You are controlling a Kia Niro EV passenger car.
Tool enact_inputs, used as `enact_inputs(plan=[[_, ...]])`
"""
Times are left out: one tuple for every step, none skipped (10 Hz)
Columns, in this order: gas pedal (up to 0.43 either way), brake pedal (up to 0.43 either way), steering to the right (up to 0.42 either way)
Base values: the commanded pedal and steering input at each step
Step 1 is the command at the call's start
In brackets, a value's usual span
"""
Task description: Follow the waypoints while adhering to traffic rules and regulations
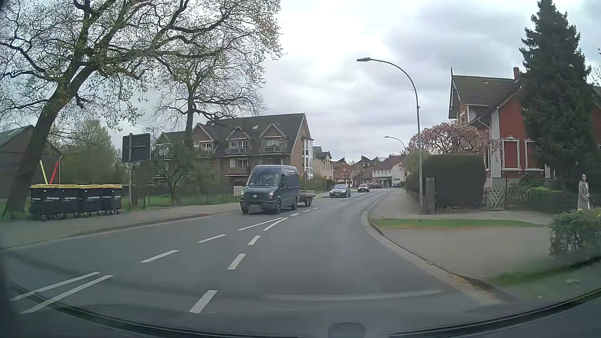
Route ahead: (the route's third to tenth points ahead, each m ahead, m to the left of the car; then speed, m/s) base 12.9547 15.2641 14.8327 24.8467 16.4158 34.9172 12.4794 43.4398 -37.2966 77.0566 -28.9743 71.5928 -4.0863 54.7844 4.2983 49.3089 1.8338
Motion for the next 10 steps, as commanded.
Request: enact_inputs(plan=[[0.000, 0.116, -0.111], [0.000, 0.116, -0.117], [0.000, 0.110, -0.118], [0.000, 0.104, -0.115], [0.000, 0.098, -0.114], [0.000, 0.085, -0.114], [0.000, 0.079, -0.114], [0.000, 0.061, -0.118], [0.000, 0.037, -0.126], [0.000, 0.024, -0.136]])
